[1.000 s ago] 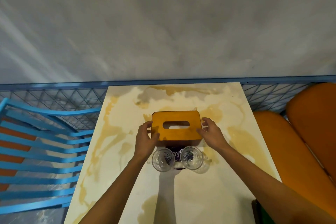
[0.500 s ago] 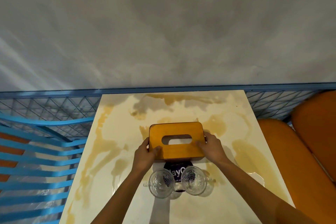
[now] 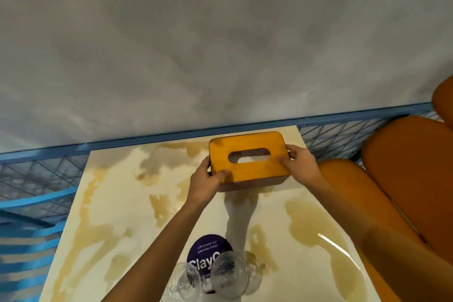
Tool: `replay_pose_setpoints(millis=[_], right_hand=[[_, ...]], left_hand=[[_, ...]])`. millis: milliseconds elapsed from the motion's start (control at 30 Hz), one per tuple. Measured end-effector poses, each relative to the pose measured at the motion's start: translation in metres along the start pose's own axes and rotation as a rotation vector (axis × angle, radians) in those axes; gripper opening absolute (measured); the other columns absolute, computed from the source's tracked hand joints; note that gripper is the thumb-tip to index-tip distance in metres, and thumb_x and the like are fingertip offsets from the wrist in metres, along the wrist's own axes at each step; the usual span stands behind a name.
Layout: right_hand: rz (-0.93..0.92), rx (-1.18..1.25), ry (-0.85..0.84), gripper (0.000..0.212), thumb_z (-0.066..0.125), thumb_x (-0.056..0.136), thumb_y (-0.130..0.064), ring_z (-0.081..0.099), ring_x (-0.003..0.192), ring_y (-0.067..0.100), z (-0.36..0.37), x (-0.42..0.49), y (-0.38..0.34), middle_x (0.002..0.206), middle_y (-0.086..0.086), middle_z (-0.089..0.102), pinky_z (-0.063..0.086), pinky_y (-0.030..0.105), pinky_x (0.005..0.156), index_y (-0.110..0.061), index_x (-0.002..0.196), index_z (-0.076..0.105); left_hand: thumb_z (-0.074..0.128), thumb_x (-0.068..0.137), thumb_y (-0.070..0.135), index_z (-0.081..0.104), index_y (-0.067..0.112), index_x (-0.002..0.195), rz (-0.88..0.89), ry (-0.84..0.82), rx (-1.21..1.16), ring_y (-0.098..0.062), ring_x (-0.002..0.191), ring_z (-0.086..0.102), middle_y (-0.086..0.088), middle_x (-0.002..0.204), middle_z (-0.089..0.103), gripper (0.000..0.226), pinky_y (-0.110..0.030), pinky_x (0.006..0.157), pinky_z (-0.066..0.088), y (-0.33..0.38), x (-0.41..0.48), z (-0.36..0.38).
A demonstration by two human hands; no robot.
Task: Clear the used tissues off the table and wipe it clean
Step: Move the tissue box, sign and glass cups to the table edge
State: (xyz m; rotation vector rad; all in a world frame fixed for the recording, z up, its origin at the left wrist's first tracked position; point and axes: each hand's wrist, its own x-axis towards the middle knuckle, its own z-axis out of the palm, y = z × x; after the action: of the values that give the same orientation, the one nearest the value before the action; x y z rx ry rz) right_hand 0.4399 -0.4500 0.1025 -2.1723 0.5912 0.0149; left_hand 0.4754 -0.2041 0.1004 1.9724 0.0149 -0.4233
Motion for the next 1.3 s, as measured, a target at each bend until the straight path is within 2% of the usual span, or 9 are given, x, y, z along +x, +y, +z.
replay_pose_setpoints(millis=[233, 400, 533, 767, 867, 1033, 1100, 1200, 1300], right_hand=[[0.006, 0.054, 0.107, 0.032, 0.064, 0.092, -0.019, 0.065, 0.100, 0.025, -0.064, 0.085, 0.030, 0.110, 0.006, 0.068, 0.053, 0.046, 0.091, -0.006, 0.120, 0.064], [0.037, 0.088, 0.186, 0.034, 0.060, 0.095, -0.019, 0.063, 0.106, 0.033, -0.084, 0.127, 0.043, 0.119, 0.014, 0.066, 0.052, 0.046, 0.094, -0.007, 0.126, 0.061], [0.085, 0.036, 0.173, 0.033, 0.055, 0.097, -0.019, 0.059, 0.111, 0.034, -0.084, 0.156, 0.056, 0.124, 0.016, 0.063, 0.047, 0.039, 0.090, -0.006, 0.128, 0.059], [0.165, 0.042, 0.130, 0.041, 0.059, 0.096, -0.021, 0.056, 0.117, 0.035, -0.085, 0.192, 0.077, 0.131, 0.017, 0.059, 0.045, 0.042, 0.099, -0.007, 0.134, 0.054], [0.187, 0.061, 0.125, 0.043, 0.057, 0.097, -0.021, 0.054, 0.120, 0.034, -0.081, 0.197, 0.079, 0.134, 0.016, 0.056, 0.044, 0.043, 0.101, -0.008, 0.137, 0.051], [0.162, 0.079, 0.117, 0.042, 0.057, 0.097, -0.020, 0.054, 0.120, 0.033, -0.074, 0.204, 0.081, 0.135, 0.015, 0.056, 0.045, 0.043, 0.102, -0.008, 0.137, 0.051], [0.148, 0.074, 0.121, 0.043, 0.057, 0.097, -0.021, 0.055, 0.120, 0.033, -0.073, 0.204, 0.083, 0.135, 0.013, 0.056, 0.045, 0.044, 0.103, -0.009, 0.138, 0.051], [0.124, 0.038, 0.121, 0.044, 0.055, 0.098, -0.026, 0.055, 0.120, 0.032, -0.071, 0.202, 0.084, 0.135, 0.013, 0.056, 0.046, 0.044, 0.101, -0.012, 0.139, 0.049], [0.131, -0.032, 0.108, 0.048, 0.051, 0.100, -0.030, 0.052, 0.123, 0.034, -0.070, 0.200, 0.086, 0.139, 0.014, 0.052, 0.044, 0.044, 0.101, -0.012, 0.143, 0.043]], left_hand=[[0.060, 0.094, 0.023, 0.047, 0.021, 0.138, -0.010, -0.105, -0.048, -0.024, 0.120, 0.054, 0.002, 0.128, 0.057, 0.046, -0.037, 0.097, 0.045, 0.060, 0.079, 0.070], [0.060, 0.090, 0.022, 0.045, 0.027, 0.139, -0.048, -0.205, -0.079, -0.024, 0.120, 0.053, 0.006, 0.128, 0.056, 0.052, -0.048, 0.106, 0.043, 0.076, 0.138, 0.104], [0.058, 0.092, 0.012, 0.045, 0.023, 0.140, -0.093, -0.229, -0.141, -0.024, 0.120, 0.053, 0.004, 0.126, 0.056, 0.051, -0.046, 0.108, 0.041, 0.077, 0.164, 0.121], [0.045, 0.097, -0.004, 0.034, 0.010, 0.147, -0.141, -0.217, -0.268, -0.021, 0.121, 0.048, -0.003, 0.131, 0.050, 0.053, -0.037, 0.104, 0.040, 0.074, 0.173, 0.141], [0.044, 0.098, -0.003, 0.031, 0.011, 0.149, -0.149, -0.208, -0.282, -0.025, 0.131, 0.045, -0.007, 0.144, 0.045, 0.055, -0.038, 0.106, 0.040, 0.070, 0.175, 0.144], [0.042, 0.099, -0.003, 0.037, 0.011, 0.146, -0.113, -0.170, -0.304, -0.015, 0.112, 0.048, 0.005, 0.118, 0.047, 0.049, -0.032, 0.096, 0.042, 0.061, 0.178, 0.142], [0.044, 0.098, -0.003, 0.039, 0.013, 0.145, -0.097, -0.168, -0.286, -0.017, 0.116, 0.050, 0.006, 0.117, 0.048, 0.050, -0.035, 0.101, 0.044, 0.057, 0.179, 0.141], [0.045, 0.097, -0.004, 0.038, 0.016, 0.146, -0.089, -0.182, -0.249, -0.016, 0.114, 0.050, 0.006, 0.122, 0.050, 0.054, -0.037, 0.104, 0.044, 0.053, 0.182, 0.140], [0.049, 0.097, 0.003, 0.034, 0.019, 0.149, -0.091, -0.176, -0.211, -0.021, 0.130, 0.045, 0.001, 0.144, 0.045, 0.056, -0.041, 0.110, 0.040, 0.050, 0.182, 0.138]])
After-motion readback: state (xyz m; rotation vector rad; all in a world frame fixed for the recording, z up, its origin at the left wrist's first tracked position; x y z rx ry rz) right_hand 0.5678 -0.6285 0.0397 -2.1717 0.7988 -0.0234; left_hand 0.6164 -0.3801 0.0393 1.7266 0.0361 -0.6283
